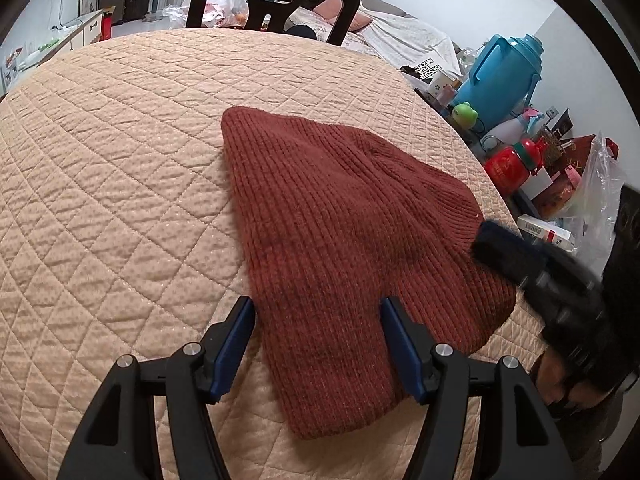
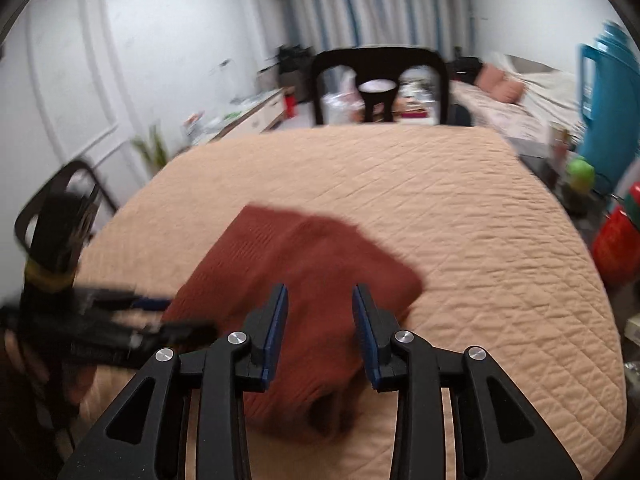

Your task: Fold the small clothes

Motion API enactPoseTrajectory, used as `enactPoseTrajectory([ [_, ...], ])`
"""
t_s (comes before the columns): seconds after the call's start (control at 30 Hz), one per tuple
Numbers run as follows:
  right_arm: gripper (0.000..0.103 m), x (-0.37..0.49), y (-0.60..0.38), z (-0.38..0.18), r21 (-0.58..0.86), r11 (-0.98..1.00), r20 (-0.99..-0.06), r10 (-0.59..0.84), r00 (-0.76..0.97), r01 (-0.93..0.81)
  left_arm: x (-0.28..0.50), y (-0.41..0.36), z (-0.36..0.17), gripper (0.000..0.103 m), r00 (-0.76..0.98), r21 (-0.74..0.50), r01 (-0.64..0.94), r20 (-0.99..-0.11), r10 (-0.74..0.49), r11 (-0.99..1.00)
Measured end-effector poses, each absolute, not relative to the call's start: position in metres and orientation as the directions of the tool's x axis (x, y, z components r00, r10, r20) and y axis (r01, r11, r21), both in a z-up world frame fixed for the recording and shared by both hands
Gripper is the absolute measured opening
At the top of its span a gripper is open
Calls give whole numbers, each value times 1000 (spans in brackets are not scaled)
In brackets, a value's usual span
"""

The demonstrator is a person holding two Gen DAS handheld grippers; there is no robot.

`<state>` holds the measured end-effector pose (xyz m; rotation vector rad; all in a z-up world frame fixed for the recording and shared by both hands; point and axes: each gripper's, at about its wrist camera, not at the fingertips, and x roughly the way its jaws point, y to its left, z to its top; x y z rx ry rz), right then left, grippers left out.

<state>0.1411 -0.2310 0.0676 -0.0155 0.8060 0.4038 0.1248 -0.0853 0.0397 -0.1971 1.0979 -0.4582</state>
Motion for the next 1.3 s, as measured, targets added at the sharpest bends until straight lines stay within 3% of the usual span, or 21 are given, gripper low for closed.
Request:
enactPoseTrajectory([
  [0.13,34,139,-232,48,98,933,-737,301,605,-345,123,-80,37,69,371,-380,254,-811,-452,890],
  [0.53,34,131,-256,54,206,924,-708,368,602,-322,111,-73,45,76,387,-376,300,-792,-472,877],
  [0.6,41,131,-262,55,254,915,-696,397,598,-312,110,-69,53,82,409,-384,324,-768,-494,865],
  [0.67,69,136,-272,53,317,905,-684,426,592,-285,113,-64,58,85,431,-401,322,-745,-509,858],
  [0.7,71,138,-275,51,341,900,-682,436,587,-272,117,-62,60,85,436,-413,310,-738,-514,856],
  [1.3,71,182,-283,19,574,806,-692,572,441,-146,165,-75,33,86,347,-548,220,-730,-589,807],
])
